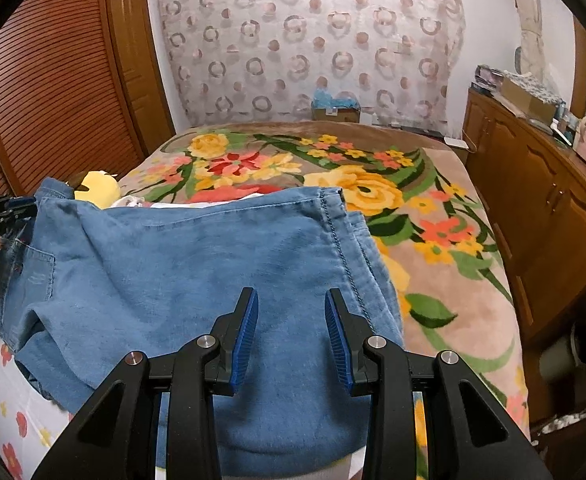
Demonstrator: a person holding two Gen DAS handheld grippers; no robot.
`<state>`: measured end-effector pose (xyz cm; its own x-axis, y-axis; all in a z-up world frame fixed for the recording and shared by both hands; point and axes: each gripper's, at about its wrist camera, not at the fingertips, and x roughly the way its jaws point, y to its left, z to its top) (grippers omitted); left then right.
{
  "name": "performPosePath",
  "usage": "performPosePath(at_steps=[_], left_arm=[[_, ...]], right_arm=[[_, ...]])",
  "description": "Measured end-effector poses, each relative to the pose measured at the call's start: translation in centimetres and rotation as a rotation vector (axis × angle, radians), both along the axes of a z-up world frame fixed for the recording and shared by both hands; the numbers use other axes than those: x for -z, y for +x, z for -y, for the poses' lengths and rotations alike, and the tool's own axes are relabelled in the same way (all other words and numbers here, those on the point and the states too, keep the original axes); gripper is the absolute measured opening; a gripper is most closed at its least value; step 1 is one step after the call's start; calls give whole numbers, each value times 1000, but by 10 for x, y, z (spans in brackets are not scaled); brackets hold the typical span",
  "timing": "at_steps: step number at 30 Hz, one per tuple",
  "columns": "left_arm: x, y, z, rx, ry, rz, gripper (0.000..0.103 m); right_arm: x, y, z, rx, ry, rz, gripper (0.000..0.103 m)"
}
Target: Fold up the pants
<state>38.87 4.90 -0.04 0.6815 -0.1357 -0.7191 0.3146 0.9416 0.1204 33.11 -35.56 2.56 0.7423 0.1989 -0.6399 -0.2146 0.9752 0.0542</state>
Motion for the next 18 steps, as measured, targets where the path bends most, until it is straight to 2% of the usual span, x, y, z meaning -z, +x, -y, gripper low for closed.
performPosePath(at_steps=[1,2,4,5,6,9,18], left_arm=[[-2,-2,1,2,-12,7,43],[-3,-5,1,3,-23,13,54],[-8,-11,3,11,-53,29,69],[-11,-15,5,26,-77,35,80],[-13,-17,6,34,-89,38,83],[-19,-28,14,66,-130,41,83],[-13,-63,55,121,-146,32,83]], right_arm=[[-1,-2,-1,1,-3,1,36],[-2,-4,-2,2,-4,2,36],[-5,-8,-3,4,-3,8,36],[-6,-11,-3,4,-1,12,36],[-7,-14,-3,5,2,16,36],[-7,-23,-1,17,11,21,36],[-2,-53,13,69,18,6,36]])
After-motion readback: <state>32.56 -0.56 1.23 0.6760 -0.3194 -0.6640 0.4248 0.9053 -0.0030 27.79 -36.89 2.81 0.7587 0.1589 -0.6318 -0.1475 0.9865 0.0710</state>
